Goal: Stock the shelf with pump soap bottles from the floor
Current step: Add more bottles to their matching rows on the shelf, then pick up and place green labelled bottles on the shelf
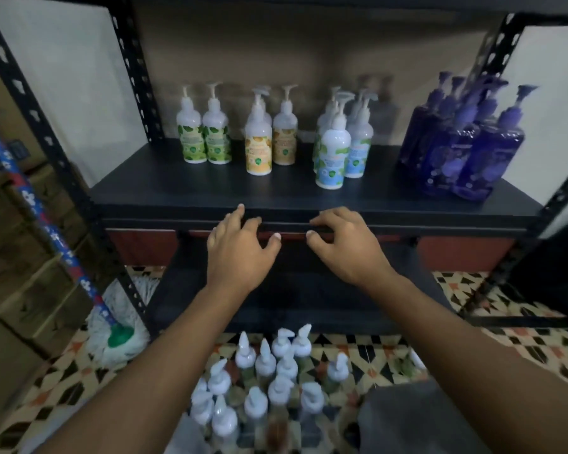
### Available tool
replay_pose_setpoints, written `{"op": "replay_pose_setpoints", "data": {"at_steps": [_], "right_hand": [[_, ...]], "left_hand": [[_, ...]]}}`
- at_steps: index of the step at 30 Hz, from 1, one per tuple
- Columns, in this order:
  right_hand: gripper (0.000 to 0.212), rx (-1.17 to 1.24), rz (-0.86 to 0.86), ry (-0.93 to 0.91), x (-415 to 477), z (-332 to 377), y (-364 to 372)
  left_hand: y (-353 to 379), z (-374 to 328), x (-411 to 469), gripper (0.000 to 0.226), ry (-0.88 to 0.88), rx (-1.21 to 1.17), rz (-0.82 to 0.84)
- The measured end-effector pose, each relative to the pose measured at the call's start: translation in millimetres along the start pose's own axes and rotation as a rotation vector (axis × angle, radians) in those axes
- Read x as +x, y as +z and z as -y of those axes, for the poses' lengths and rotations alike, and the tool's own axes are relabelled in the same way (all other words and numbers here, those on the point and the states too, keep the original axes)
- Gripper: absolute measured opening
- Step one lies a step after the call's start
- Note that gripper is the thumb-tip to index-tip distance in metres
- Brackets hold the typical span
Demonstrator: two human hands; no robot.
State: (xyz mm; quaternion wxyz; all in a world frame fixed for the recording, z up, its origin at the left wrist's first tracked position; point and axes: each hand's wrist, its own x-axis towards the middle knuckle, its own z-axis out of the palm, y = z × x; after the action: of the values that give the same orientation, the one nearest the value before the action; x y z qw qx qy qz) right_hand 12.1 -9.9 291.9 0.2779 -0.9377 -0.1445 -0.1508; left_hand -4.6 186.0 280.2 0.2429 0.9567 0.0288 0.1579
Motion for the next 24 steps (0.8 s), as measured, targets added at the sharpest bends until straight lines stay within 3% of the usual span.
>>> {"op": "replay_pose_setpoints", "data": {"at_steps": [9,14,18,19,22,24], "right_hand": [[0.027,0.164,0.015,0.362,-132.8,-88.1,-20.3],[0.024,0.258,0.023,0.653,-184.5,-141.1,2.7],[0.015,0.324,0.026,0.855,-214.2,-175.6,37.8],[0.016,0.355,0.014,0.911,-219.6,-186.4,48.2],[0.036,0.372,-0.015,1.08,-228.3,-221.4,77.2],[0.048,0.375,-0.035,1.17,-228.1,-247.3,94.3]], "left_hand": [[81.0,-38.0,-114.1,0.044,-0.092,-0.388,0.252],[148.5,-54.8,-149.0,0.042,-0.287,-0.488,0.364],[204.2,-68.6,-172.2,0.025,-0.453,-0.502,0.423],[219.6,-71.0,-177.3,0.029,-0.479,-0.502,0.437],[267.5,-74.4,-186.5,0.073,-0.587,-0.523,0.481],[295.7,-76.5,-187.5,0.077,-0.65,-0.538,0.47]]}}
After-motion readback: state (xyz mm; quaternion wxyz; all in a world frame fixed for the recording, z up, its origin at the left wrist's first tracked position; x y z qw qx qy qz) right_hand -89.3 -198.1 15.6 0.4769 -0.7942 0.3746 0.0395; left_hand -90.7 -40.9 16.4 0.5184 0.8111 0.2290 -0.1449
